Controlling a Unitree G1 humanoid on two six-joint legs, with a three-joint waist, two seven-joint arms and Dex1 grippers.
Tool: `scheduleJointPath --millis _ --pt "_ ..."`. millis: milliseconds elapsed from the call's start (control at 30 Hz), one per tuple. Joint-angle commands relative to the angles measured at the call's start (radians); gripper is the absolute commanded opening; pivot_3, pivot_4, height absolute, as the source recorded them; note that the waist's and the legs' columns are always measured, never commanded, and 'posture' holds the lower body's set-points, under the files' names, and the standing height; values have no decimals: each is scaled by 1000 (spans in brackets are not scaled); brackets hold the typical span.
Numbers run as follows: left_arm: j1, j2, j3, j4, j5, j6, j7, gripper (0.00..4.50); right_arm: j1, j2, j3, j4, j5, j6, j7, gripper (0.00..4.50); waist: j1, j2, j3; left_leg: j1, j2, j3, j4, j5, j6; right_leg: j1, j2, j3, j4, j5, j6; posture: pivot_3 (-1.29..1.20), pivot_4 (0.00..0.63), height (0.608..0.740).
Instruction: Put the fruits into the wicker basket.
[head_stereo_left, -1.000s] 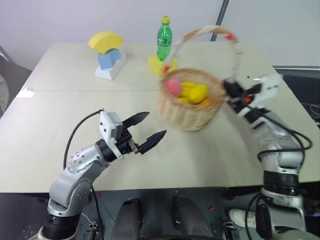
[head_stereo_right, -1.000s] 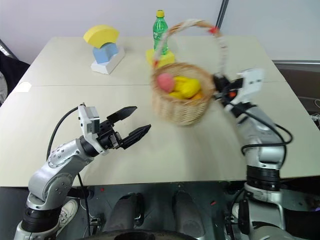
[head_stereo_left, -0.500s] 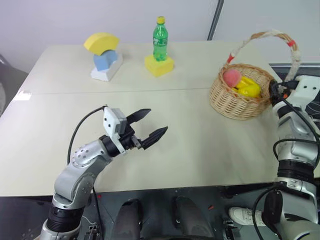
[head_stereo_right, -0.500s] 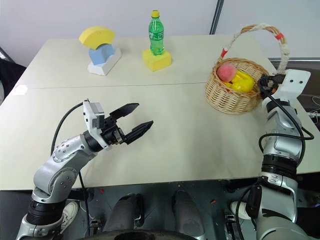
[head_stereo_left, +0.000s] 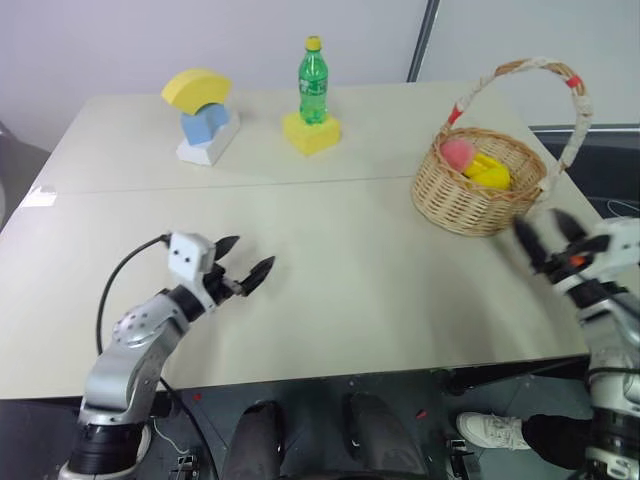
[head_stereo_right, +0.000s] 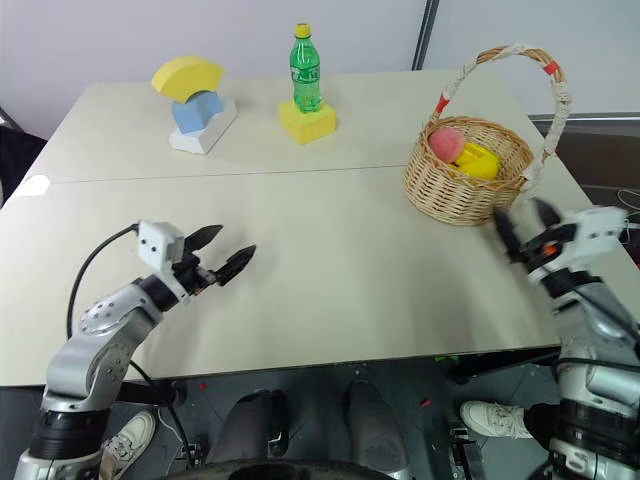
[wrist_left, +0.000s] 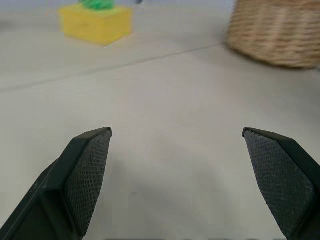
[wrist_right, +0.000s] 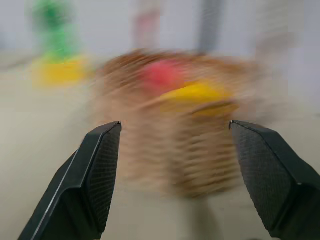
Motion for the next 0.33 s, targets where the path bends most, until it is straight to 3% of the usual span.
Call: scheduleJointPath --millis 33,333 --pt "26 -13 42 -5 16 -65 9 4500 -7 -8 88 -55 -17 -37 97 3584 3 0 0 0 0 0 0 0 0 0 0 0 0 0 0 0 150 740" --pt "63 -41 49 -27 28 -66 45 4500 -100 -2 151 98 -50 -87 165 3584 19 -1 0 -2 -1 1 1 0 0 0 -2 0 -1 0 0 0 150 740"
